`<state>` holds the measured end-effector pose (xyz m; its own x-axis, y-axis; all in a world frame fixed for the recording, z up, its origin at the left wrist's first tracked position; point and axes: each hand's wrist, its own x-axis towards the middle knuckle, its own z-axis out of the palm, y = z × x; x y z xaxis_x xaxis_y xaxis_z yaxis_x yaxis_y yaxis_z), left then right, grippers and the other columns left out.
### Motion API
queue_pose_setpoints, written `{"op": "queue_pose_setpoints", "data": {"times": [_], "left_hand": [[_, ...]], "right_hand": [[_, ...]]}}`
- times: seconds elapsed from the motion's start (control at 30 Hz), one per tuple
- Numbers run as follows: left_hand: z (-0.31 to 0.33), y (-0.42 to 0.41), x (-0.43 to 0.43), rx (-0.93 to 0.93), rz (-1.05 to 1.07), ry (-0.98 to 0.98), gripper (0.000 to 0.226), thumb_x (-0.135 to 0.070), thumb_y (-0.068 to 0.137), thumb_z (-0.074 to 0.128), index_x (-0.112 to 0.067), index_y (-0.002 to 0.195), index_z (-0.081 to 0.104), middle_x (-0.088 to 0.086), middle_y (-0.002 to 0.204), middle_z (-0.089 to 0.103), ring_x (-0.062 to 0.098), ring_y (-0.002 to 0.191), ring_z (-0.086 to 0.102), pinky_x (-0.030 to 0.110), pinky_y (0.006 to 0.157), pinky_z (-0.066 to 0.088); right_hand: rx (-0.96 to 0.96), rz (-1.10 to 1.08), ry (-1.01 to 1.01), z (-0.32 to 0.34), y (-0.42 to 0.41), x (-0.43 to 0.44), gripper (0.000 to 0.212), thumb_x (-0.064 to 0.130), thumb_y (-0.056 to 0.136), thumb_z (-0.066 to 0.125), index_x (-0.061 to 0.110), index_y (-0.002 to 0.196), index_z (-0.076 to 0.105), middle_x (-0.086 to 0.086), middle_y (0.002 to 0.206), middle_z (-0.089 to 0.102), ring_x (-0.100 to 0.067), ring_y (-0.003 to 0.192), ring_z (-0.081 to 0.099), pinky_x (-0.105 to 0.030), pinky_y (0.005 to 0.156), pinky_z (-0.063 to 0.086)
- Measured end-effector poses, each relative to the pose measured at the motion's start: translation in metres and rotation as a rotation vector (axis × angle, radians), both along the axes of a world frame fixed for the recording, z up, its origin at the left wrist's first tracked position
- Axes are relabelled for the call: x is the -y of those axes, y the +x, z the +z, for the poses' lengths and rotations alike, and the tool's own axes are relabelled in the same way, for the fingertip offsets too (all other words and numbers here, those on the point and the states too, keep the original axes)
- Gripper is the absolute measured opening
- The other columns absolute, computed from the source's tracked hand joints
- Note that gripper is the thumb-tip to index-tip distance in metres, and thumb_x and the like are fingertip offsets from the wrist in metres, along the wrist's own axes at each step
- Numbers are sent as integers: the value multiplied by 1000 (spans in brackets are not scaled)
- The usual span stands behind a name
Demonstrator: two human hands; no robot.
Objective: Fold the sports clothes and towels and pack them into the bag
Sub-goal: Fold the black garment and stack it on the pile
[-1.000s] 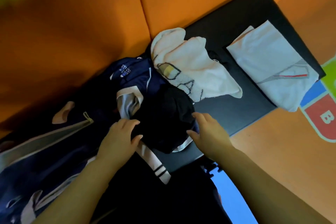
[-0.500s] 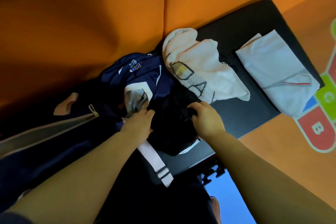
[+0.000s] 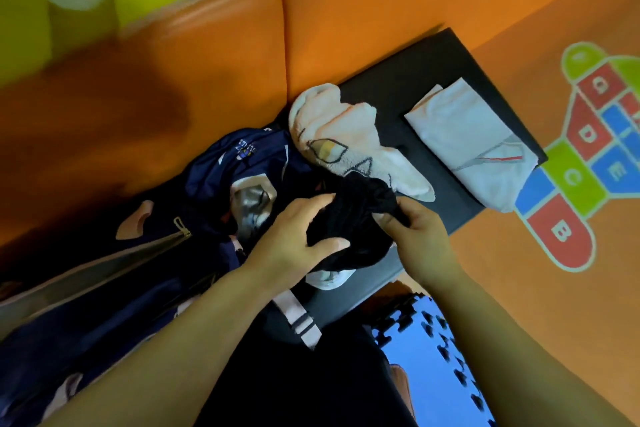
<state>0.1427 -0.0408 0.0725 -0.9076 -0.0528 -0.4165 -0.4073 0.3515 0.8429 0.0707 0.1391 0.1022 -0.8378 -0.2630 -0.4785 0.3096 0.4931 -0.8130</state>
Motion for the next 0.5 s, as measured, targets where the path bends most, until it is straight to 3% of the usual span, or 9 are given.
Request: {"op": "queue_pose_setpoints", "data": {"times": [0.07,0.17,0.27,0.4,0.5], "left_hand": [[22,-7,-1,41,-32,42,51,-33,82,70,-29,128,50,-13,119,58,4,112,53,27,97,44],[52,-14,4,-9,-52,18,24,-31,86,66,-24,108,60,-12,99,68,5,96,63,35,88,52],[87,-15,12,-96,-47,2,9,-25,90,61,-32,94,59,-19,85,66,-7,86,60,19,77,49],[136,-18,27,-209,-34,-110,30,-30,94,53,-27,124,54,-10,121,60,4,114,53,28,101,41],[181,-25,38,-316,-99,-154,34,-21,97,49,-25,131,51,-14,130,53,0,122,45,20,105,33]], "right_hand": [[-14,-21,-71,26,3,-1,9,9,92,58,10,94,66,-13,86,67,-17,74,62,-28,67,49],[-44,-48,-162,63,5,-1,13,3,92,56,9,97,66,-17,85,66,-23,70,61,-33,66,51],[-118,-31,-175,95,1,-1,19,7,92,57,24,90,66,-9,81,67,-24,71,60,-39,66,50],[-229,4,-129,137,-6,3,22,9,90,61,29,81,62,12,74,65,2,64,58,-11,59,43],[-302,28,-81,162,-12,6,17,11,88,64,19,73,61,10,63,60,-2,61,56,-17,61,43]]}}
